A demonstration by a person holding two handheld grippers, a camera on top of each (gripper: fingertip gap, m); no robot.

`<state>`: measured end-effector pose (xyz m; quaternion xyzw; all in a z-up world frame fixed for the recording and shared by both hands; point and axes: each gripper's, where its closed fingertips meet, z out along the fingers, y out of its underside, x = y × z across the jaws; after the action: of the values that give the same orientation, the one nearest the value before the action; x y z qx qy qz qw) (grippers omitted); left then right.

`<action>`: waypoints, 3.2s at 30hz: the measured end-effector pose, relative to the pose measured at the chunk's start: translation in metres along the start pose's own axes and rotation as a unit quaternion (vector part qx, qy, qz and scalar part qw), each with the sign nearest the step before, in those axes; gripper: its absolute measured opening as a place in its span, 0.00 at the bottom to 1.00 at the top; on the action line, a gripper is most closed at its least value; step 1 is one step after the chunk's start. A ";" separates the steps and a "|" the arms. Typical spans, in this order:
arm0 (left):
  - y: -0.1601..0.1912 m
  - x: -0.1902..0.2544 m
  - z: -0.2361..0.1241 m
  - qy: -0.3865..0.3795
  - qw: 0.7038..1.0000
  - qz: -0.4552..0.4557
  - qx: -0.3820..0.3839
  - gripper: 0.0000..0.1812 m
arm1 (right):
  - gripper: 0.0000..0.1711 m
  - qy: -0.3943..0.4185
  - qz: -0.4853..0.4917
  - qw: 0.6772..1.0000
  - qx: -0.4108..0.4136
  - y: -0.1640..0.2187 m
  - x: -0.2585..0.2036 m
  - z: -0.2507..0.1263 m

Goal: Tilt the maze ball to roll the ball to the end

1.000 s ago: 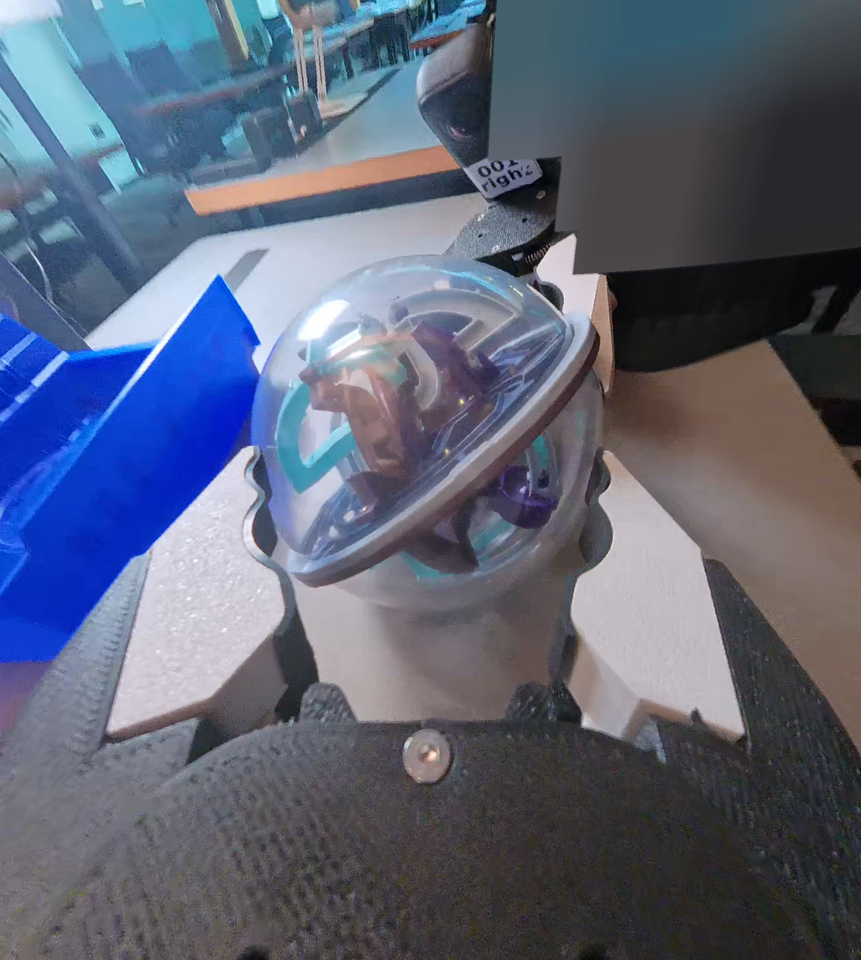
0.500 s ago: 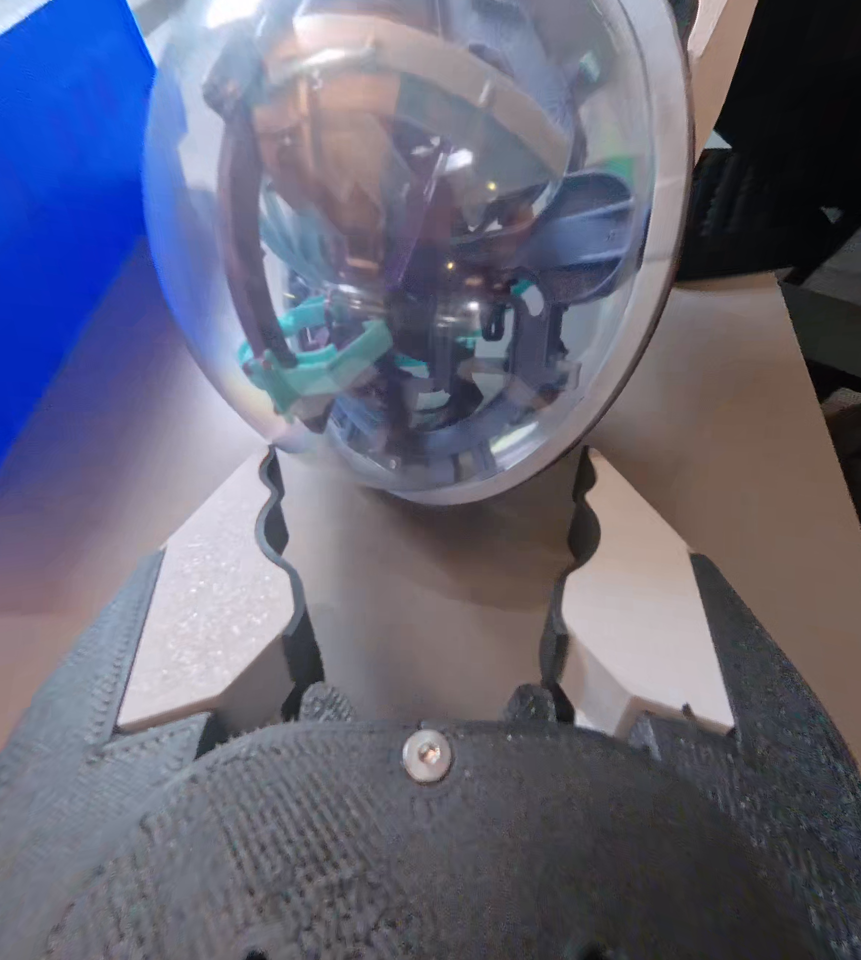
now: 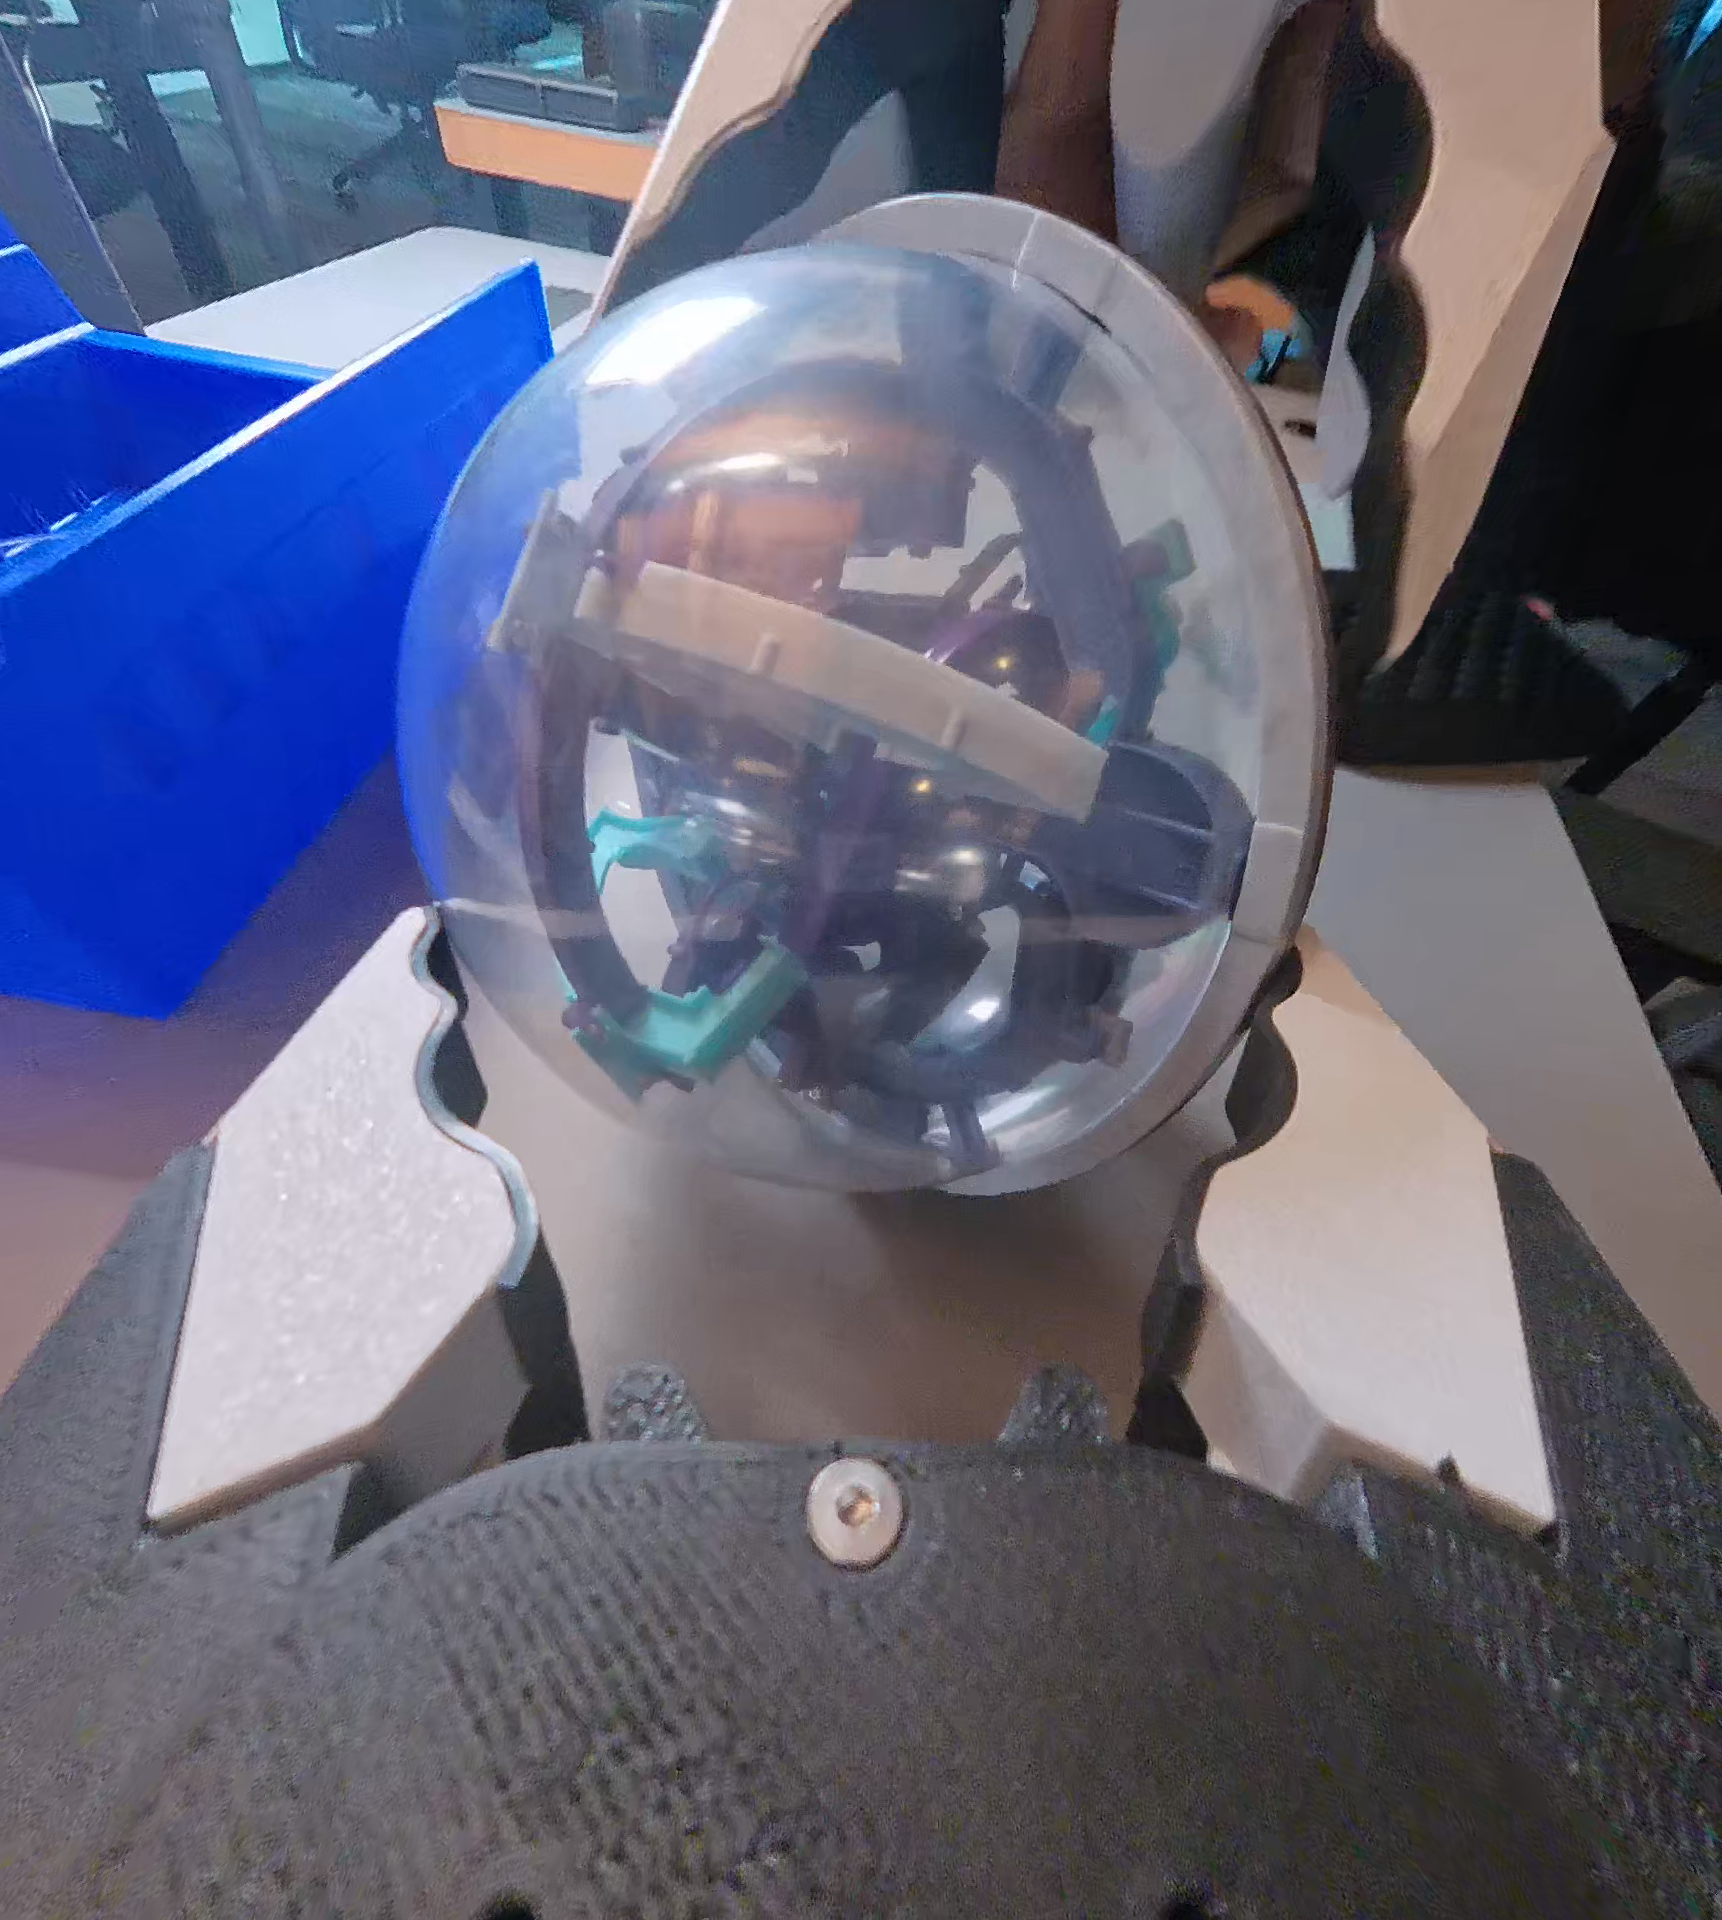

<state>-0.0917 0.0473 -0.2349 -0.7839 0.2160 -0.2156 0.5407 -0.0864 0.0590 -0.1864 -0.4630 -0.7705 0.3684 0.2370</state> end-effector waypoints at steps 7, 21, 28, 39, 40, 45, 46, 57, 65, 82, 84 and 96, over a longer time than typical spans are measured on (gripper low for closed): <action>0.012 -0.011 -0.005 0.020 0.998 -0.058 0.017 0.78 | 0.82 0.002 0.058 0.995 0.085 0.056 0.015 -0.018; 0.046 0.002 0.011 0.055 0.990 -0.094 -0.089 0.75 | 0.71 0.046 0.062 0.993 0.086 0.060 0.011 0.000; -0.022 -0.028 -0.018 -0.020 0.999 0.004 0.038 0.82 | 0.71 0.048 0.055 0.993 0.093 0.054 0.013 0.002; -0.016 -0.033 -0.003 0.085 0.979 -0.172 0.066 0.77 | 0.77 0.069 0.037 0.987 0.140 0.064 0.025 0.005; -0.012 -0.030 0.000 0.096 0.976 -0.187 0.063 0.77 | 0.80 0.064 0.036 0.987 0.141 0.064 0.022 0.006; -0.003 -0.015 0.008 0.138 0.962 -0.232 0.045 0.77 | 0.82 0.048 0.030 0.989 0.140 0.056 0.017 -0.004; -0.002 -0.012 0.009 0.143 0.960 -0.237 0.039 0.77 | 0.82 0.042 0.030 0.989 0.138 0.056 0.016 -0.006; -0.011 -0.017 0.015 0.052 0.998 -0.032 0.018 0.79 | 0.76 0.037 0.058 0.985 0.155 0.053 0.024 -0.015; -0.023 -0.022 0.027 0.043 0.996 -0.074 0.002 0.78 | 0.80 0.015 0.090 0.983 0.160 0.072 0.029 -0.018; -0.038 -0.006 0.025 -0.009 0.995 0.093 0.022 0.77 | 0.81 -0.001 0.085 0.985 0.150 0.086 0.017 0.000; -0.035 -0.007 0.022 -0.008 0.996 0.079 0.027 0.76 | 0.81 0.004 0.081 0.984 0.157 0.083 0.017 -0.002; -0.030 -0.024 0.022 0.053 0.993 -0.102 0.035 0.77 | 0.81 0.061 0.050 0.985 0.153 0.076 0.024 -0.003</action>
<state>-0.0955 0.0875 -0.2164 -0.7702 0.1553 -0.3180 0.5306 -0.0541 0.1041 -0.2440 -0.4810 -0.6653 0.4641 0.3327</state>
